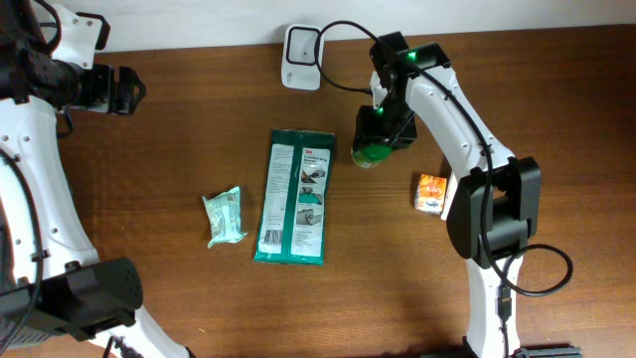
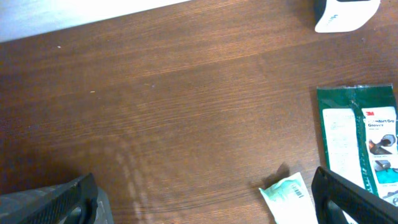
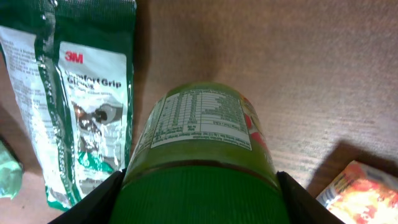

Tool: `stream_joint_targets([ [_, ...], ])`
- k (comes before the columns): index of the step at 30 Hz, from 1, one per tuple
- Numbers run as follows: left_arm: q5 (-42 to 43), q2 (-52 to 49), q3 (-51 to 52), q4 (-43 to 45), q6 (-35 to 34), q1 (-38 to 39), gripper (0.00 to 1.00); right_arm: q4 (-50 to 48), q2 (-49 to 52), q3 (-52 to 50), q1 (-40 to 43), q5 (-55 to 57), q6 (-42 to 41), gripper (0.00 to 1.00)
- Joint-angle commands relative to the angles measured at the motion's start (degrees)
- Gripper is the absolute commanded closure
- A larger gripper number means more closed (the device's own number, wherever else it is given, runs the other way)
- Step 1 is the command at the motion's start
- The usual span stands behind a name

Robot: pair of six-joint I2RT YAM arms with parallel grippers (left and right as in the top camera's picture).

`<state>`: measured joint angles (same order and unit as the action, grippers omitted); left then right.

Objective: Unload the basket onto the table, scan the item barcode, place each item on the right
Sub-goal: 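Lift the green-capped bottle up to the white scanner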

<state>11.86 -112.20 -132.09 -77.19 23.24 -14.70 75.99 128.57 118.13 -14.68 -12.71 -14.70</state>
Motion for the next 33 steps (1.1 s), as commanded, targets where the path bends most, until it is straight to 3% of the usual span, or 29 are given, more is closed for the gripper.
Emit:
stream_joint_targets([
  [1, 0.81, -0.44, 0.11, -0.07, 1.05, -0.11, 0.01, -1.49, -0.59, 2.29, -0.35, 2.32, 1.01, 0.54],
  [5, 0.81, -0.46, 0.11, -0.04, 1.03, -0.11, 0.01, -3.45, -0.59, 11.72, -0.61, 2.91, 2.75, 0.58],
  [7, 0.81, -0.44, 0.11, -0.04, 1.03, -0.11, 0.01, -8.92, -0.59, 18.03, -1.92, 3.67, 3.76, 0.59],
  [9, 0.81, -0.44, 0.11, -0.04, 1.05, -0.11, 0.01, -17.55, -0.59, 19.12, -3.98, 8.92, 3.76, 0.60],
  [13, 0.81, -0.46, 0.11, -0.04, 1.03, -0.11, 0.01, -43.74, 0.42, 15.45, -9.86, 25.38, 6.62, 0.52],
  [17, 0.81, -0.44, 0.11, -0.04, 1.05, -0.11, 0.01, -64.89, 7.15, 14.82, -10.67, 25.40, 8.74, 0.49],
  [21, 0.81, -0.46, 0.11, -0.04, 1.03, -0.11, 0.01, -77.88, 13.55, 14.82, -10.67, 25.40, 11.58, 0.49],
  [33, 0.81, -0.44, 0.11, -0.04, 1.03, -0.11, 0.01, -78.18, 16.00, 14.82, -11.37, 25.33, 18.99, 0.50],
])
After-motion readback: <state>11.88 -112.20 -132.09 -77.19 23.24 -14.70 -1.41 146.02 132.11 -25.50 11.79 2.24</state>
